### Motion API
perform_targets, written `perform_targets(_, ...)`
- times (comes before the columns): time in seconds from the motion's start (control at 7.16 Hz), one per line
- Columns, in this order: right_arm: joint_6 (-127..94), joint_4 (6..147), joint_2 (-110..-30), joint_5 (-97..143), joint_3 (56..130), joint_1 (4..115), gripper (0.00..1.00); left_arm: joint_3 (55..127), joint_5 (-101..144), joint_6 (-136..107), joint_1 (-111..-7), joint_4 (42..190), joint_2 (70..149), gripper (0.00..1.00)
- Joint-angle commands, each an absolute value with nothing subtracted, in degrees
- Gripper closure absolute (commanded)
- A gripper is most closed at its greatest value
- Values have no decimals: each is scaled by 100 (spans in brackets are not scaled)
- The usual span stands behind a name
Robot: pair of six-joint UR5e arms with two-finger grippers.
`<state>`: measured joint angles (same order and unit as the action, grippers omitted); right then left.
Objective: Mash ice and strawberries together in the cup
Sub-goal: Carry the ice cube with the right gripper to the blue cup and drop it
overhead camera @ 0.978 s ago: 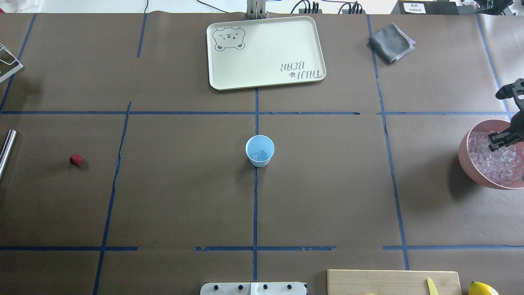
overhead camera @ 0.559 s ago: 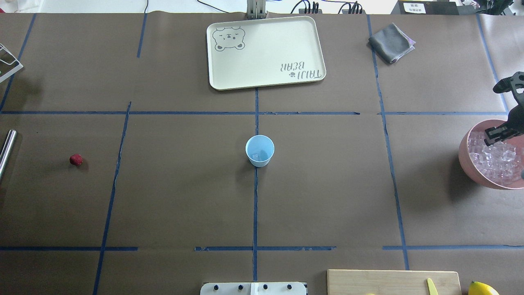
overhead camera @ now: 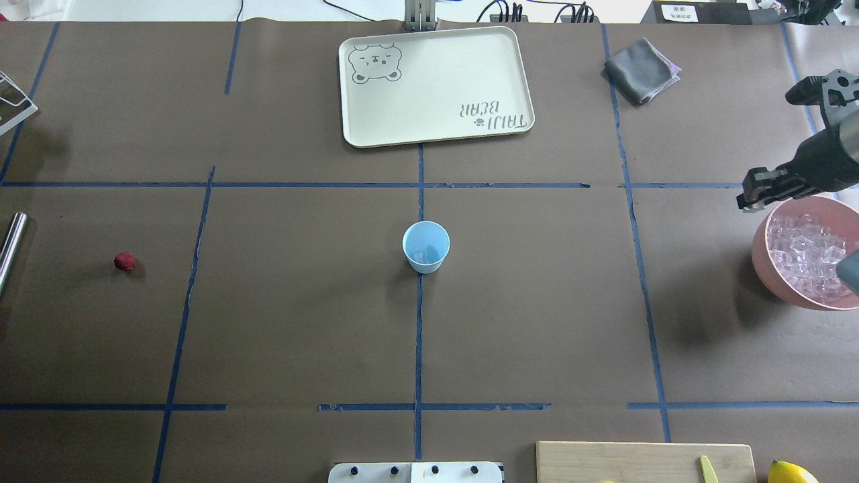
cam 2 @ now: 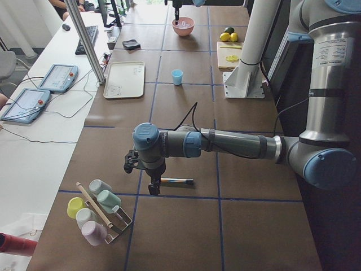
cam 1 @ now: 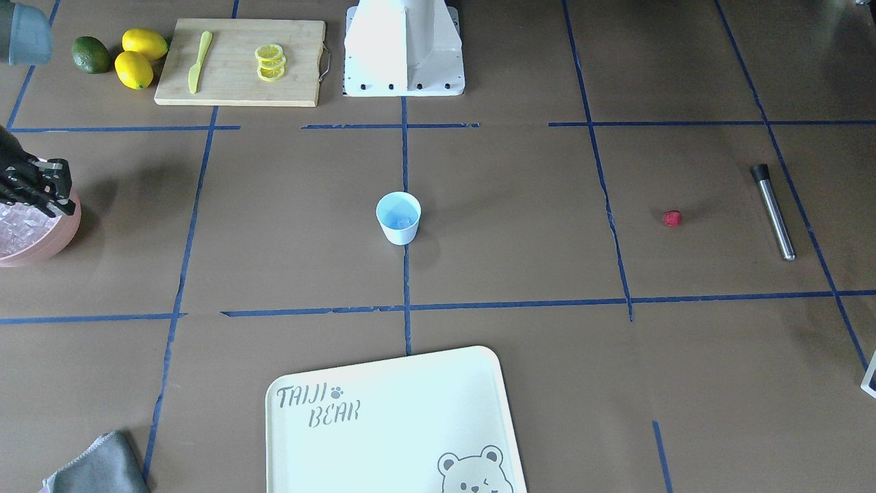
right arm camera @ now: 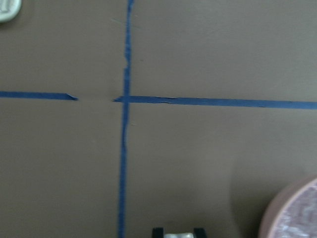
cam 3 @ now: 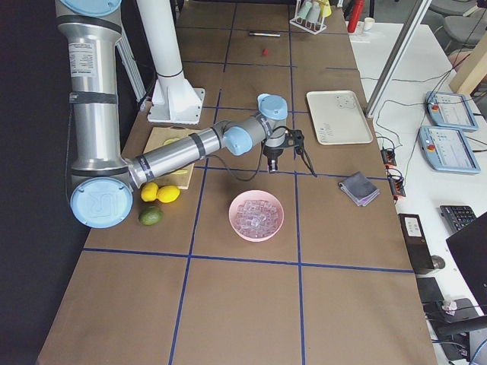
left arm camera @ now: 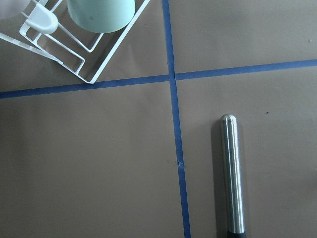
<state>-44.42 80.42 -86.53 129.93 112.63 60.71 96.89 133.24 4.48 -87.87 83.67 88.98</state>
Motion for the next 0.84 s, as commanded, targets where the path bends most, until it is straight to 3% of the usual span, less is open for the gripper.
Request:
perform_targets(0.0,-6844,8024,-7582,13053,11435,5313,100,9686,13324,448,-8780,8367,8895,0)
perform_targets(0.28,-8815,8033,-6474,12371,11225,4321,100,9659,13316,466,-8780,8367,8903,0)
perform_targets(0.7,-10124,7955,-5083,10728,9857,3176,99,9685,13324,457,-8780,8376,8903,0)
